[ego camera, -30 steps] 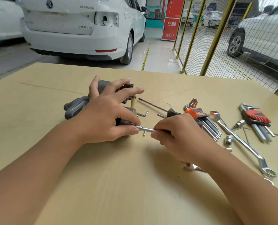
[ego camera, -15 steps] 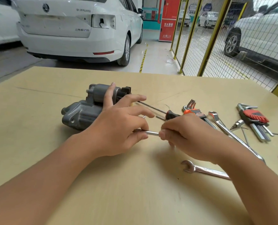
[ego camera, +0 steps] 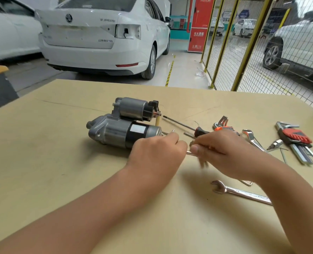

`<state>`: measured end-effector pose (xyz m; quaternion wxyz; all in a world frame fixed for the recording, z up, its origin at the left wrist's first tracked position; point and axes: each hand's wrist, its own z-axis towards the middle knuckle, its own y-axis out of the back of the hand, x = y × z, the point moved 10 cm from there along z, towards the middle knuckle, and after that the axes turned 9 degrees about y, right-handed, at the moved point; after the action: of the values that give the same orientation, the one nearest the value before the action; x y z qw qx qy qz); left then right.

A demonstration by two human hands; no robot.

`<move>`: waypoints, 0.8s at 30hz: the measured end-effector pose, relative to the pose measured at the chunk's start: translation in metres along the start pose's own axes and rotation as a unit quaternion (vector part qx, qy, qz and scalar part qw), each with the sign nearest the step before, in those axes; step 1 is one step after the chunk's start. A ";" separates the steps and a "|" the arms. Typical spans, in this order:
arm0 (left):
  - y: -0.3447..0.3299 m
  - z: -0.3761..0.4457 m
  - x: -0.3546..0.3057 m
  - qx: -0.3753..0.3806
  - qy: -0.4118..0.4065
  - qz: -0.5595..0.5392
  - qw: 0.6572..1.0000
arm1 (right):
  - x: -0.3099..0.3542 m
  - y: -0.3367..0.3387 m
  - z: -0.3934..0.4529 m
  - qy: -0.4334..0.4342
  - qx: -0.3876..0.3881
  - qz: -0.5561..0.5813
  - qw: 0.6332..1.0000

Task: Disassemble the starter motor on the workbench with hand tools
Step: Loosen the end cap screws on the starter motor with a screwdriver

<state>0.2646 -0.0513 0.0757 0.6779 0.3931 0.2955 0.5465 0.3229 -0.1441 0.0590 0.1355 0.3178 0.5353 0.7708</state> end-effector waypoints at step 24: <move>0.009 -0.006 -0.009 -0.158 -0.075 -0.068 0.982 | -0.005 -0.010 0.001 -0.008 -0.008 0.017 1.000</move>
<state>0.2529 -0.0574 0.0802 0.7875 0.3003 0.1799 0.5073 0.3264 -0.1426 0.0487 0.1293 0.3324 0.5224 0.7745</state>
